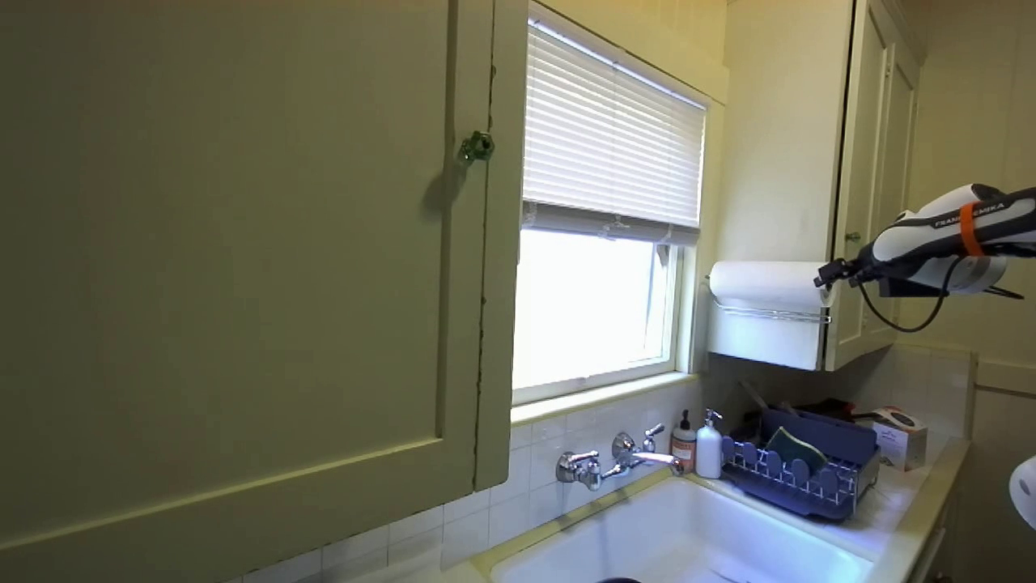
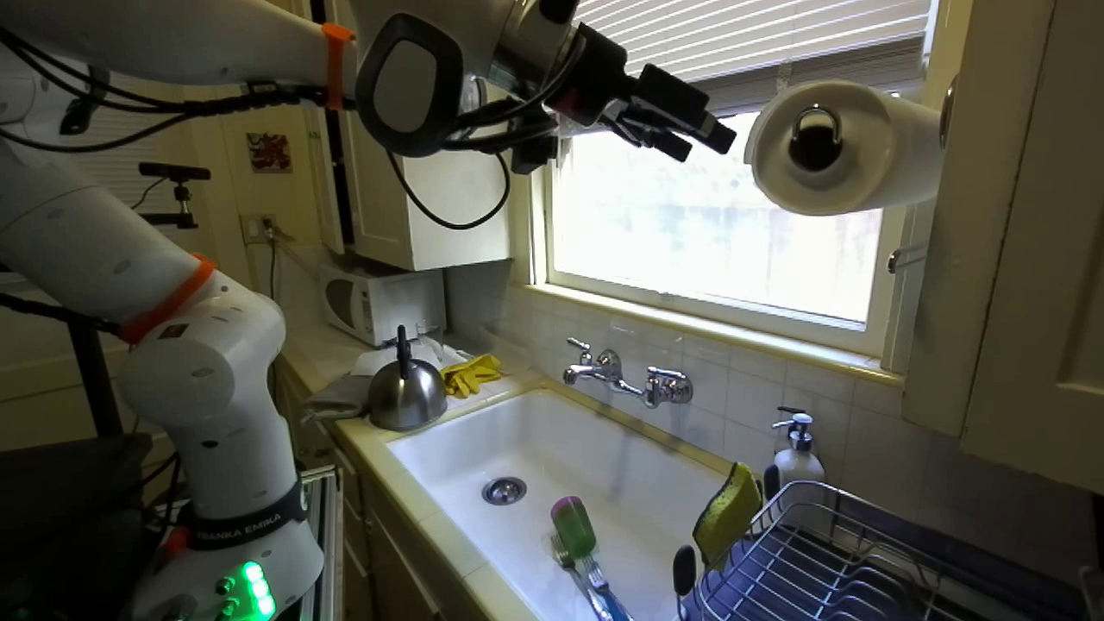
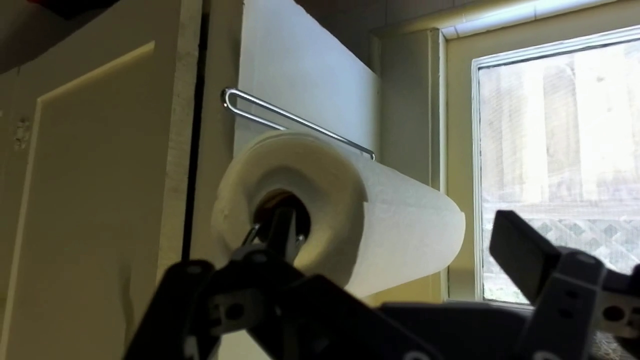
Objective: Remove one piece of paper towel from the paper towel roll
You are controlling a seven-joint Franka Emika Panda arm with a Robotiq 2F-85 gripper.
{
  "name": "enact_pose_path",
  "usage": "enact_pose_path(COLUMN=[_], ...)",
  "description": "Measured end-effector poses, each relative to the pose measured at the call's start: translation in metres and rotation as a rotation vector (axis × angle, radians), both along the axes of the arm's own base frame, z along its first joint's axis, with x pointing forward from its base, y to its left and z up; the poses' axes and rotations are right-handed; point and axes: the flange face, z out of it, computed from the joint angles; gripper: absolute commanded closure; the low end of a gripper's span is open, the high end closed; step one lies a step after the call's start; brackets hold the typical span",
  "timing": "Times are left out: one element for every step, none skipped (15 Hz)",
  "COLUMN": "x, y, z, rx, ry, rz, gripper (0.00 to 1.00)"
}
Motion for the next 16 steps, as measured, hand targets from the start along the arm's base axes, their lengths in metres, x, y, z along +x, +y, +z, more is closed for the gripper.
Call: enact_pose_path(x=[0.001, 0.003, 0.006, 0.010, 0.014, 0.018, 0.022, 0.025, 0.029, 0.032, 0.035, 0.037, 0.039, 0.040, 0.040, 0.041], y=[-0.002, -0.002, -0.002, -0.001, 0.000, 0.001, 0.001, 0.001, 0.001, 0.001, 0.001, 0.001, 0.000, 0.000, 0.000, 0.000], z=[-0.001, -0.002, -0.002, -0.002, -0.001, 0.000, 0.001, 0.002, 0.003, 0.004, 0.004, 0.004, 0.005, 0.005, 0.005, 0.005], rx=[0.007, 0.012, 0.014, 0.016, 0.018, 0.018, 0.019, 0.018, 0.018, 0.018, 0.019, 0.020, 0.022, 0.022, 0.021, 0.021], ry=[0.000, 0.000, 0.000, 0.001, 0.001, 0.001, 0.000, 0.000, 0.001, 0.001, 0.001, 0.002, 0.002, 0.002, 0.003, 0.004], rz=[0.003, 0.008, 0.014, 0.021, 0.028, 0.033, 0.038, 0.042, 0.045, 0.048, 0.049, 0.050, 0.050, 0.049, 0.049, 0.049], gripper=[0.09, 0.12, 0.16, 0.23, 0.40, 0.47, 0.49, 0.58, 0.66, 0.73, 0.82, 0.88, 0.97, 1.00, 1.00, 1.00])
